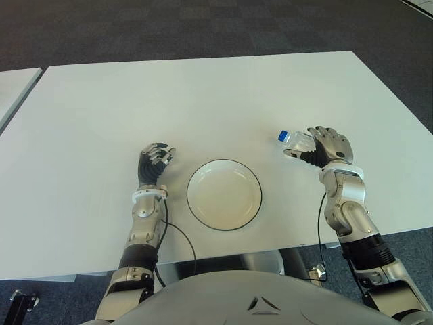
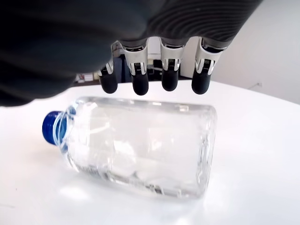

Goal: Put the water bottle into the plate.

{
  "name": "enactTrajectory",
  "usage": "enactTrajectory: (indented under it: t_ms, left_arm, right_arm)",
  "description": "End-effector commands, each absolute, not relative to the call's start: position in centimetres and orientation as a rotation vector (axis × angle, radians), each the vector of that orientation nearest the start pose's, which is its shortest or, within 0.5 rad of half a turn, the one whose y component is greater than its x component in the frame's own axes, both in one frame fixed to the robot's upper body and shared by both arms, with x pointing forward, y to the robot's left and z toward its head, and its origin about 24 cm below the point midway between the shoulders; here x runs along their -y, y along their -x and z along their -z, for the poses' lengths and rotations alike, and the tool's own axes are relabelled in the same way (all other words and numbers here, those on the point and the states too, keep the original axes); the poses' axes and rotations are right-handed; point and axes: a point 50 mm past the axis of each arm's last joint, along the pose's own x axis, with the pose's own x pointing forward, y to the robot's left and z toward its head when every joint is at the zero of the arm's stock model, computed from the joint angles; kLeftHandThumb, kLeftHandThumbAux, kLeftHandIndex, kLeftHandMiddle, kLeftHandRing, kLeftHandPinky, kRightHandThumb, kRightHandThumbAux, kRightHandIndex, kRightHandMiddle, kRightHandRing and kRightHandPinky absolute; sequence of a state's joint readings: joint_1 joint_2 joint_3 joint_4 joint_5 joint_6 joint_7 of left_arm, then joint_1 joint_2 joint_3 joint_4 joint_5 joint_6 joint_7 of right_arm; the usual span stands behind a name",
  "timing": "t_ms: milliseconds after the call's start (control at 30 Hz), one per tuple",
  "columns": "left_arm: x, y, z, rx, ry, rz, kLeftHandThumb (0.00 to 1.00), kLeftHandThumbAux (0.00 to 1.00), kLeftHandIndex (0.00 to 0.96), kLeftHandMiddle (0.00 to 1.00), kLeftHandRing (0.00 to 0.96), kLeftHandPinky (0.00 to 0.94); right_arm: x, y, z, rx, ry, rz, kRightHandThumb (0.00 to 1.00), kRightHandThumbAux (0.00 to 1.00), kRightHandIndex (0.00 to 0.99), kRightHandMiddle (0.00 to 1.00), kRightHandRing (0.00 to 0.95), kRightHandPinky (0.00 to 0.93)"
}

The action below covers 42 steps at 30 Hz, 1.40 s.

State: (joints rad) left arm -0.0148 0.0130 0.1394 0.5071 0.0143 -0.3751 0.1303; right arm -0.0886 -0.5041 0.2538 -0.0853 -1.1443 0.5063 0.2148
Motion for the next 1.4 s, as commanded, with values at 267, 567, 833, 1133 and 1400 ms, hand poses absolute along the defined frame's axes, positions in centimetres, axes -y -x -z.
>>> enactTrajectory:
  t_ms: [267,567,833,1133,1400]
  left_arm:
    - [-19.2,-21.9,4.8,-0.229,-0.025,-0.281,0.705,0.714,0.432,0.619,0.604,0.579]
    - [-19.4,-21.8,4.8,-0.233,-0.02,-0.292,0.706,0.713,0.433,0.625,0.611,0.584]
    - [-19.5,-21.7,4.7,-0.236,-0.031,-0.296,0.706,0.714,0.432,0.626,0.61,0.583]
    - [-19.8,-21.6,4.6,-0.237,-0.04,-0.303,0.707,0.714,0.433,0.625,0.607,0.583]
    - [-20.1,-21.5,4.6,-0.234,-0.042,-0.307,0.707,0.714,0.433,0.634,0.616,0.591]
  right_arm:
    - [20.3,-26.5,-5.9,-0.184,1.523,0.051,0.698,0.259,0.0,0.0,0.0,0.194]
    - [19.6,-26.9,-4.6,-0.172,1.471,0.015,0.658,0.255,0.0,0.0,0.0,0.015]
    - [21.9,-28.4,1.0,-0.296,1.477,-0.038,0.662,0.26,0.0,0.0,0.0,0.0]
    - [22.0,-27.9,4.5,-0.429,1.458,-0.031,0.692,0.239,0.0,0.0,0.0,0.0]
    - [21.9,-27.1,6.5,-0.589,1.405,-0.042,0.708,0.24,0.0,0.0,0.0,0.0]
